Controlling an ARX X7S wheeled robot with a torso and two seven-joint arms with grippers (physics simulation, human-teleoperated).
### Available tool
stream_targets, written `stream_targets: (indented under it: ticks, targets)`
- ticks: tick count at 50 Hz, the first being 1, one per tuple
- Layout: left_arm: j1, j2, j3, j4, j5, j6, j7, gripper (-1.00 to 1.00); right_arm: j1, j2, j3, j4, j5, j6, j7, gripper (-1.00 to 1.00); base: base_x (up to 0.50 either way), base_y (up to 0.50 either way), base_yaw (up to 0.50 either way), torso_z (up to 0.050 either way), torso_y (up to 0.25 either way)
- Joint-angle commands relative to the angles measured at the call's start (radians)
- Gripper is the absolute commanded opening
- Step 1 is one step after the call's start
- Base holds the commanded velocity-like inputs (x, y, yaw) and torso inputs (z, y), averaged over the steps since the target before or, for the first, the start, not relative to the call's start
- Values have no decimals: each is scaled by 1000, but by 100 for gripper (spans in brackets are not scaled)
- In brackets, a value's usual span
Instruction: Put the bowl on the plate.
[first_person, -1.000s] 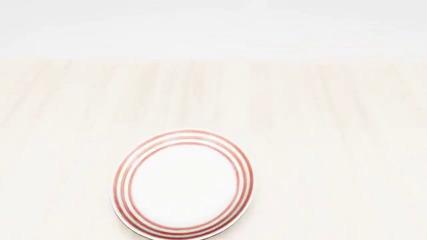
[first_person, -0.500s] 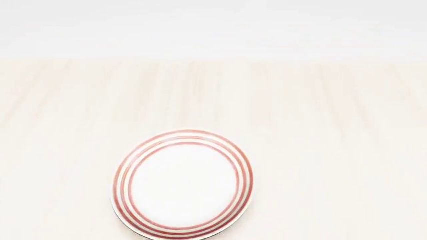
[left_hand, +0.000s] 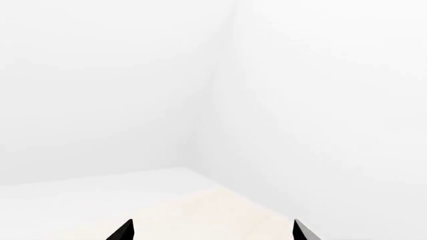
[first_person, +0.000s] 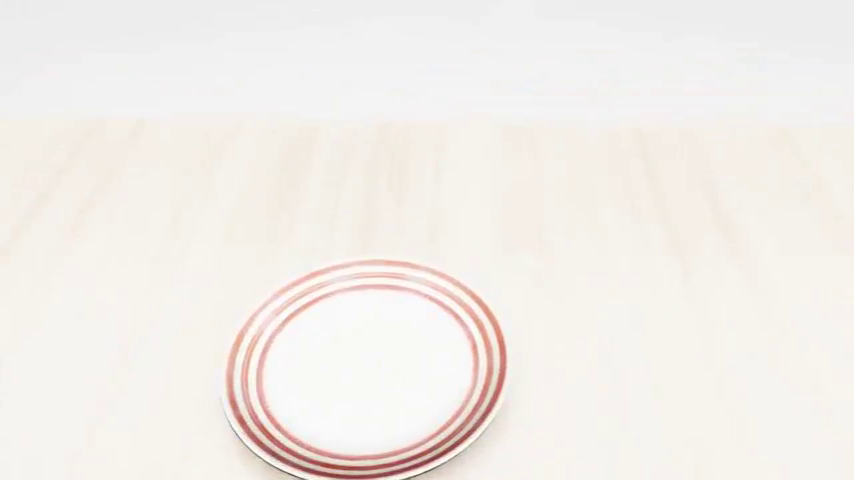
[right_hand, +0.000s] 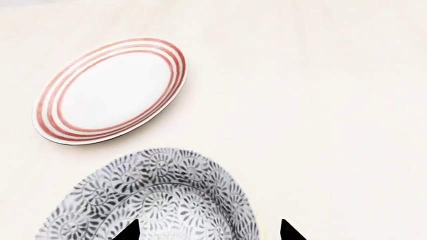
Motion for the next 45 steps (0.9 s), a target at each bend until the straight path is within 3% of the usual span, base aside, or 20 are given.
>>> stream_targets:
  ticks: [1,45]
  targets:
    - [7,-5,-4,-3,-8,2,-8,100,-66,-39,24,37,9,-28,-93,100,0,0,0,0,0]
    - [18,-19,6,-6,-15,15,-23,100,-131,-53,124,67,29,-46,-133,100,0,0,0,0,0]
